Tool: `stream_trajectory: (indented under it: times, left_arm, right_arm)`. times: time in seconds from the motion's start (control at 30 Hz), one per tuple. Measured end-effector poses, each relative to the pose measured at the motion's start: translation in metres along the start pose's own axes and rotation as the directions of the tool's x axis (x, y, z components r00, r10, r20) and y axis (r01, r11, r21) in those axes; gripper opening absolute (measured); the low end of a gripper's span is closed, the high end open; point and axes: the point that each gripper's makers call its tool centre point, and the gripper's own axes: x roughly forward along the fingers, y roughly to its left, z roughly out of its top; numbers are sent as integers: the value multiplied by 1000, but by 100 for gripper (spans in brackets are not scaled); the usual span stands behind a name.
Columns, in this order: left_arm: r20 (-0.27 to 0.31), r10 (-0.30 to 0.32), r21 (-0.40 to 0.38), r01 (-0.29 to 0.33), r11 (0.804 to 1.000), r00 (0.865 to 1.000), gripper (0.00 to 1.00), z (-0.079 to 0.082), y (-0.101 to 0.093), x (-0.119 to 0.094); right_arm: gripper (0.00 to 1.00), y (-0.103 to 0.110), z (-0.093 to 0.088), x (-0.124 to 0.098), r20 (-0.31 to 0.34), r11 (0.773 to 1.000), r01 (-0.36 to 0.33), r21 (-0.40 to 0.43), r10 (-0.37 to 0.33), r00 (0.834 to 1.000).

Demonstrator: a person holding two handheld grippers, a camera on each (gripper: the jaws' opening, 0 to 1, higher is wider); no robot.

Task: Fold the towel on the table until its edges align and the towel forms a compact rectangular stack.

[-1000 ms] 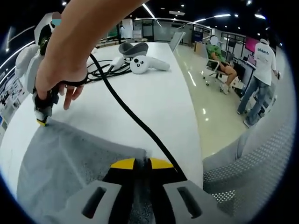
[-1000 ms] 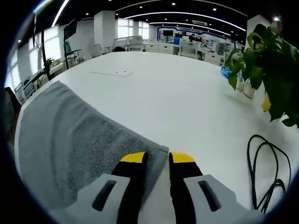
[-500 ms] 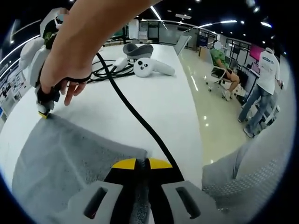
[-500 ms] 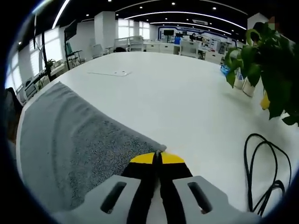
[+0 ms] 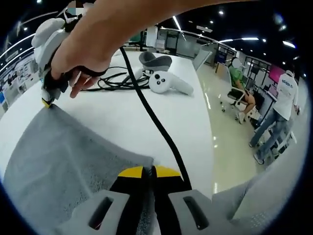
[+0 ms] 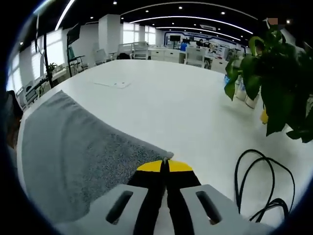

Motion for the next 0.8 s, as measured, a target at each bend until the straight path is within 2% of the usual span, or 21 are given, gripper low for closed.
stream_trajectory:
  times: [0.2,0.4,0.47,0.57,0.8]
  left_arm:
    - [54,23,-7,-22,1000,998,6,19,5,-18]
    - [109,56,-58,-49,997,992,6,35,16,-41]
    - [135,68,-73,-59,996,989,6,41,20,-52]
    - [167,90,-66,-80,995,982,6,50,26,-71]
    - [213,146,-95,-128,987,966,6,56,47,-112]
  right_arm:
    - [0,-3,8,-8,-2,1000,4,-17,-4,1000]
    - [0,-2,19,-15,-12,1000,0,-30,-1,1000]
    - [0,-3,24,-18,-7,1000,3,-27,-4,1000]
    - [0,-3,38,-26,11,999,14,40,-14,1000]
    - [0,4,60,-30,25,999,18,51,-20,1000]
